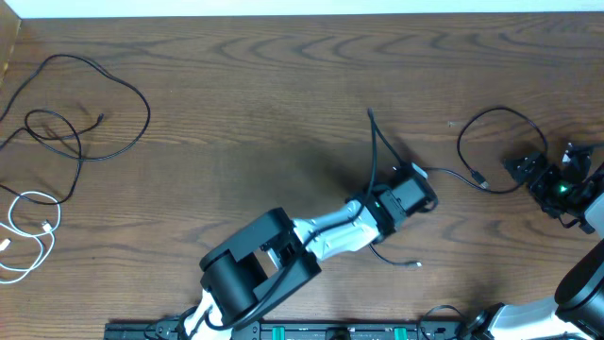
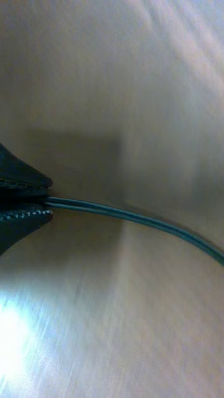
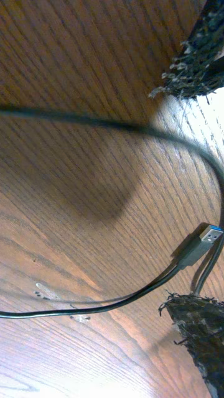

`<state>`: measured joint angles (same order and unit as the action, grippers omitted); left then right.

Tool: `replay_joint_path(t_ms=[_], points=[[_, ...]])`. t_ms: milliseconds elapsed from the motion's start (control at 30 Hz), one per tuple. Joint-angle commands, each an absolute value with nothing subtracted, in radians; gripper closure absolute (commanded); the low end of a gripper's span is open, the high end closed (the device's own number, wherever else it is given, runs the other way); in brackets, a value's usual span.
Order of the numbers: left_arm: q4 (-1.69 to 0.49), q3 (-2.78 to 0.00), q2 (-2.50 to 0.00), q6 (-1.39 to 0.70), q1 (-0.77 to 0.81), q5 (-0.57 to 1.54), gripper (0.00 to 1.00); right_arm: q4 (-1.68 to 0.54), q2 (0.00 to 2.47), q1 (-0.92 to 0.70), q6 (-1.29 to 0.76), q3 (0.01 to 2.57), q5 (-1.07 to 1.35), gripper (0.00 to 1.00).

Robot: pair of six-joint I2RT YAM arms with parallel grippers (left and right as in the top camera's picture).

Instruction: Untangle cables

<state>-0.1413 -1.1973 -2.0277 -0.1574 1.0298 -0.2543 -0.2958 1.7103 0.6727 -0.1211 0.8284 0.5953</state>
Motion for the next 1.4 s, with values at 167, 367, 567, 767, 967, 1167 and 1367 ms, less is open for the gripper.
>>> replay_joint_path(t_ms=[167, 367, 567, 767, 967, 1167, 1367], points=[[-0.147, -1.191, -2.054, -0.288, 0.741, -0.378, 0.92, -0.306, 1.723, 0.666, -0.115, 0.816, 0.585, 0.01], [-0.147, -1.191, -2.054, -0.520, 0.506, -0.271, 0.92, -0.307, 1.723, 0.666, -0.115, 0.816, 0.582, 0.01], [-0.148, -1.191, -2.054, -0.695, 0.348, -0.274, 0.92, -0.303, 1.723, 0.666, -0.115, 0.816, 0.582, 0.01], [-0.170, -1.191, -2.054, -0.709, 0.206, -0.274, 0.92, -0.303, 1.723, 0.666, -0.115, 0.816, 0.582, 0.01], [-0.217, -1.191, -2.054, -0.710, 0.112, -0.278, 0.92, -0.302, 1.723, 0.666, -0.115, 0.816, 0.582, 0.01], [-0.266, -1.191, -2.054, -0.730, 0.036, -0.292, 0.92, -0.302, 1.723, 0.666, -0.115, 0.816, 0.582, 0.01], [-0.286, -1.191, -2.054, -0.785, -0.061, -0.308, 0.92, -0.302, 1.723, 0.666, -0.114, 0.816, 0.582, 0.01]])
